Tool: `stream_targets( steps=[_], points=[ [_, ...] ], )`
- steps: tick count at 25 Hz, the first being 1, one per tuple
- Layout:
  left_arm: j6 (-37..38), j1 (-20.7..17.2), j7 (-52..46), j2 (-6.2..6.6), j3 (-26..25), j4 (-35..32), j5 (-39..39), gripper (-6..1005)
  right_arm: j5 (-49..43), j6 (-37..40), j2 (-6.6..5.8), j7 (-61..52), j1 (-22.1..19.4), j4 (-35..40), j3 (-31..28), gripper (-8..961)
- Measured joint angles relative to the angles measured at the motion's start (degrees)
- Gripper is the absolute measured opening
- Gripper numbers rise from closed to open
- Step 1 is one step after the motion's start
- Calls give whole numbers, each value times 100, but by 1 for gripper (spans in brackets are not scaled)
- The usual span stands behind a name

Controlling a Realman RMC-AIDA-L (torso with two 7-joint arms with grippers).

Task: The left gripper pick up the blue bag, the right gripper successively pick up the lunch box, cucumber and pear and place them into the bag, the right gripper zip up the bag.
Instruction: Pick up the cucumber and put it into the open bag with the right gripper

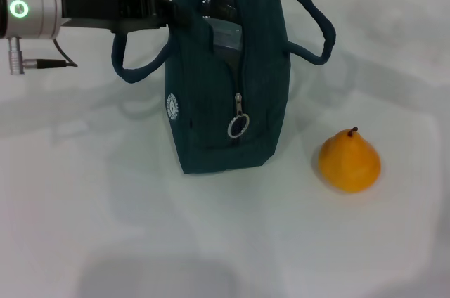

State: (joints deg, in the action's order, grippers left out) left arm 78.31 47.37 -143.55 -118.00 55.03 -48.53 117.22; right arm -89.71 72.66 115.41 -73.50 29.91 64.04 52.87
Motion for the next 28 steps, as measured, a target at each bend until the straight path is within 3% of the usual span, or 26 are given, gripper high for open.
stream_targets(
  steps=[9,13,19,28],
  points=[
    [-39,64,-46,-7,-1,-4,-4,45,1291,246,7,948,271,-1488,495,553],
    [-128,77,-29,-15,5,-21,10,45,1433,579,9,934,332,-1858,505,554],
    [-216,81,-7,6,-1,-25,38,45,1639,1217,-28,418,238,-1843,445,554],
    [-255,87,-6,-13,21,-18,32,45,1590,1390,-22,707,254,-2822,503,554]
  ],
)
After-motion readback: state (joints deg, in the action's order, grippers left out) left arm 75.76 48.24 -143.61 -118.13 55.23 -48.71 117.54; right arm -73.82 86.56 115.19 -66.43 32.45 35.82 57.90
